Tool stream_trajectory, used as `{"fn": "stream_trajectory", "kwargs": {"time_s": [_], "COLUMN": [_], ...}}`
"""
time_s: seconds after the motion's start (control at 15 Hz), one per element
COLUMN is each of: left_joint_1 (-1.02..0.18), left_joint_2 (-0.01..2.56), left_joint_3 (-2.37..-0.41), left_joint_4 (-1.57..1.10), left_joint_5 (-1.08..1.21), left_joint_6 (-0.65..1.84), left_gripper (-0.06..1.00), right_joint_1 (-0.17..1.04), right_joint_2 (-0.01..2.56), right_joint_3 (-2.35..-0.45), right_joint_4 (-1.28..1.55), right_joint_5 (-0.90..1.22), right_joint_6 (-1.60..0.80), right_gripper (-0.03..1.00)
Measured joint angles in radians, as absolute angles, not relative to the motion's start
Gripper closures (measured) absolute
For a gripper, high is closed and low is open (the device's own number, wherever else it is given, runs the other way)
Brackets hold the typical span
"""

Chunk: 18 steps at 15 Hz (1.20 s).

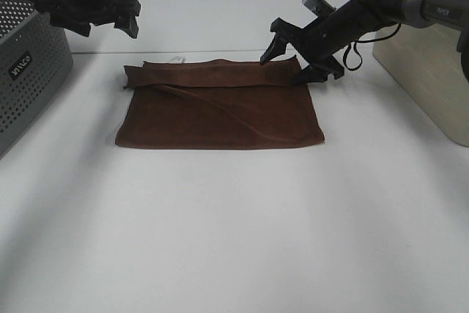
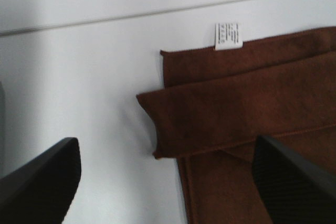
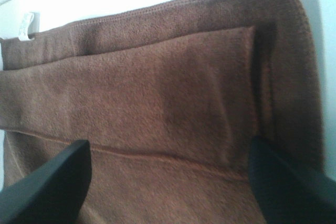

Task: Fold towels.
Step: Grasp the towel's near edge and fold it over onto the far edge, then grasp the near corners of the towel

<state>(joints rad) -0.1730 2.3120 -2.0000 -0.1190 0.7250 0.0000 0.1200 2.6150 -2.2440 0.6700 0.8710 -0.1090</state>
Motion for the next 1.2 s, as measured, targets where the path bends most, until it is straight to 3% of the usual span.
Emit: {"fn": "stream_trajectory", "kwargs": {"time_s": [0.4,0.67,0.93,1.2], "left_joint_1": [-0.173,-0.173,-0.173,-0.174], "left_joint_2": [2.314,2.314,2.258,2.204], "left_joint_3": [-2.000,-1.964,-1.740,-1.592], "left_joint_4": [-0.164,-0.220,-0.232,-0.301], "left_joint_5": [0.913,1.002,0.964,0.869], "left_joint_6": [-0.010,-0.011,-0.032,-0.019], "left_gripper": [0.12,0.24,0.25,0.25], "right_joint_1": [0.118,0.118,0.118,0.118], "right_joint_2": [2.507,2.489,2.340,2.197], "right_joint_3": [-2.244,-2.213,-1.917,-1.593], "right_joint_4": [0.597,0.528,0.446,0.467], "right_joint_5": [1.130,1.206,1.190,0.979], "right_joint_6": [-0.108,-0.077,-0.079,-0.165], "right_gripper": [0.20,0.20,0.21,0.21]}}
